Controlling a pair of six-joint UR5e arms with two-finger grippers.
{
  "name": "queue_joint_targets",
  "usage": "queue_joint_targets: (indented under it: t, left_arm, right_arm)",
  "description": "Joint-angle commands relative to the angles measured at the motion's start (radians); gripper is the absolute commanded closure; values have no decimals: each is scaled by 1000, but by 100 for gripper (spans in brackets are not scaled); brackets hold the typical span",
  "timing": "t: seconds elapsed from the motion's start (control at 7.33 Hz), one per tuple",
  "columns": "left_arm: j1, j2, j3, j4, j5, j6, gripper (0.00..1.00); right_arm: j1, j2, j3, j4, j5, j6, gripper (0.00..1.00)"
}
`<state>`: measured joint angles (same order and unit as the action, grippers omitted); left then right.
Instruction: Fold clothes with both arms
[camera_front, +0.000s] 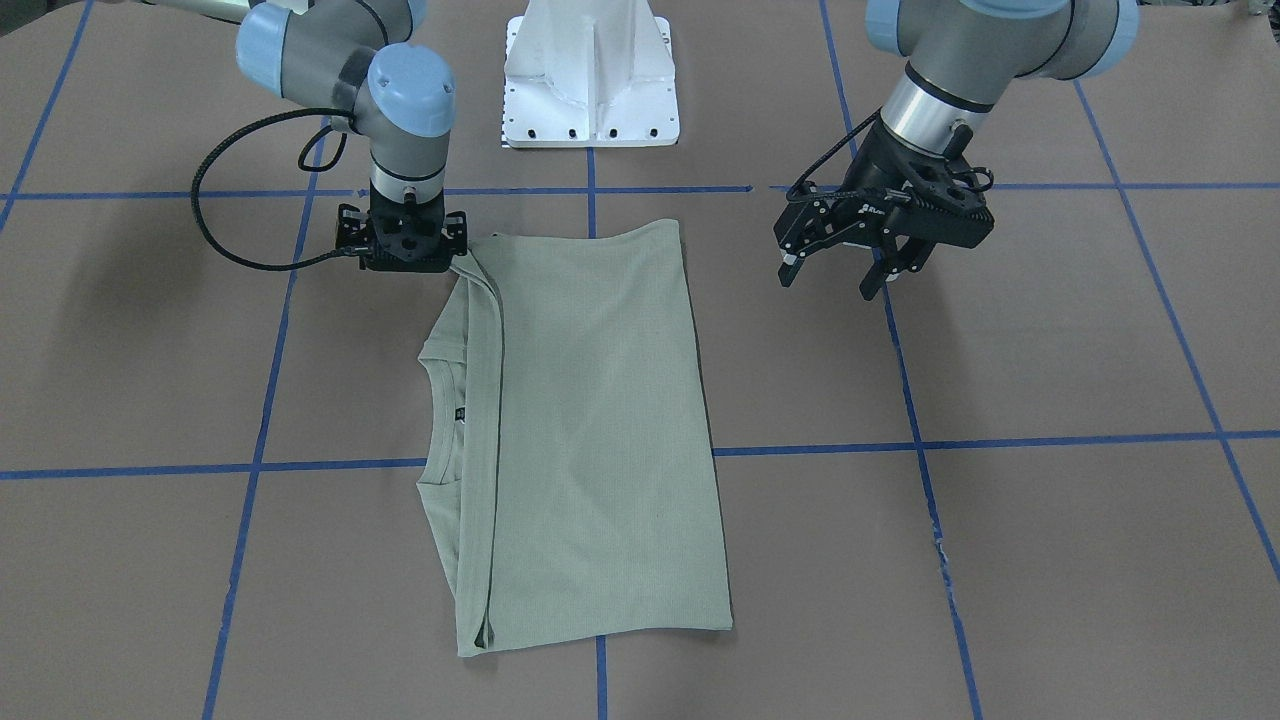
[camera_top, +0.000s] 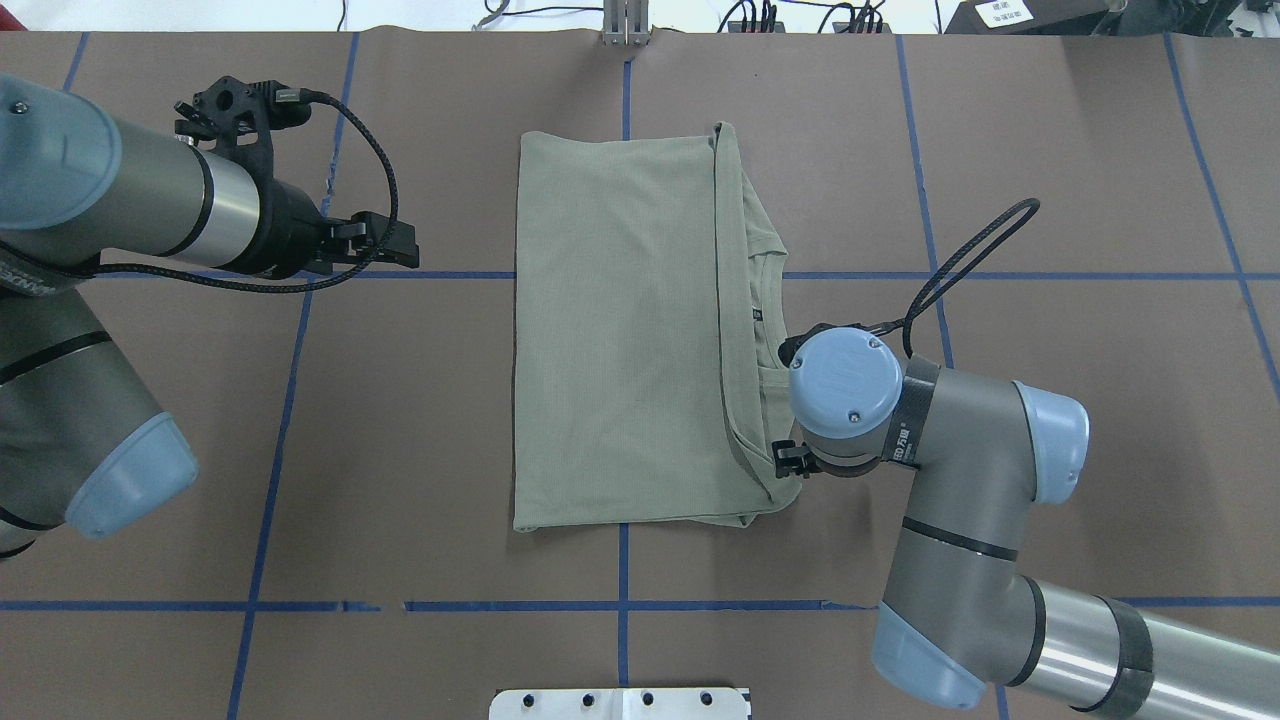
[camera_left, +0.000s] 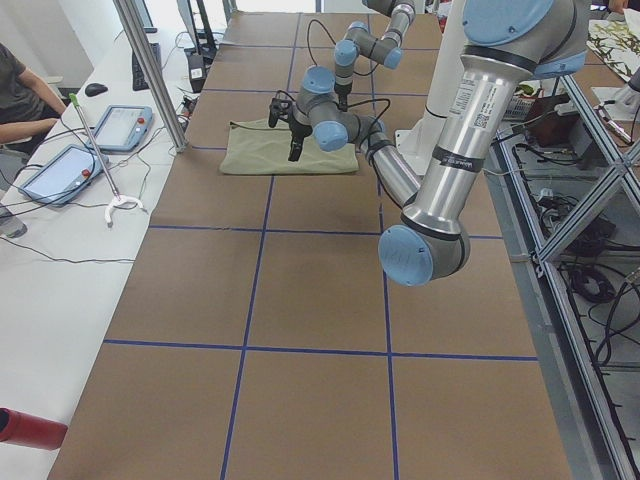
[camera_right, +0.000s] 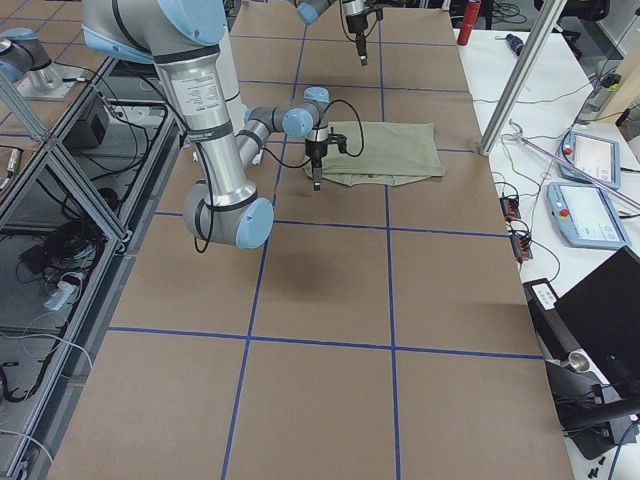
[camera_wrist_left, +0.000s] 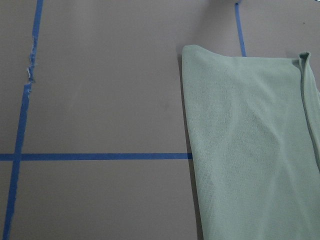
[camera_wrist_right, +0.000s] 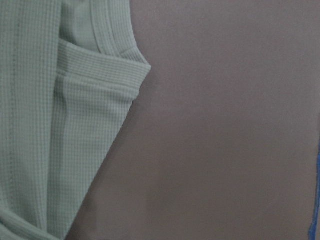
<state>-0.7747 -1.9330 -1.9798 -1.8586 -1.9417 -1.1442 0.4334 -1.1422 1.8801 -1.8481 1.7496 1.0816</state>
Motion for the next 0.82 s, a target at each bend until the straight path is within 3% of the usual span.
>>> queue_joint_targets:
  t: [0.0,0.41,0.68]
  left_arm:
    - [0,2,2,-1,-6,3,0]
    - [-1,12,10,-4,-6,11,0]
    - [-1,12,9,-4,-6,11,0]
  right_arm:
    - [30,53,-19,32,1,-23,0]
    - [30,168,-145,137,1,-65,0]
    - [30,185,-193,138,7,-63,0]
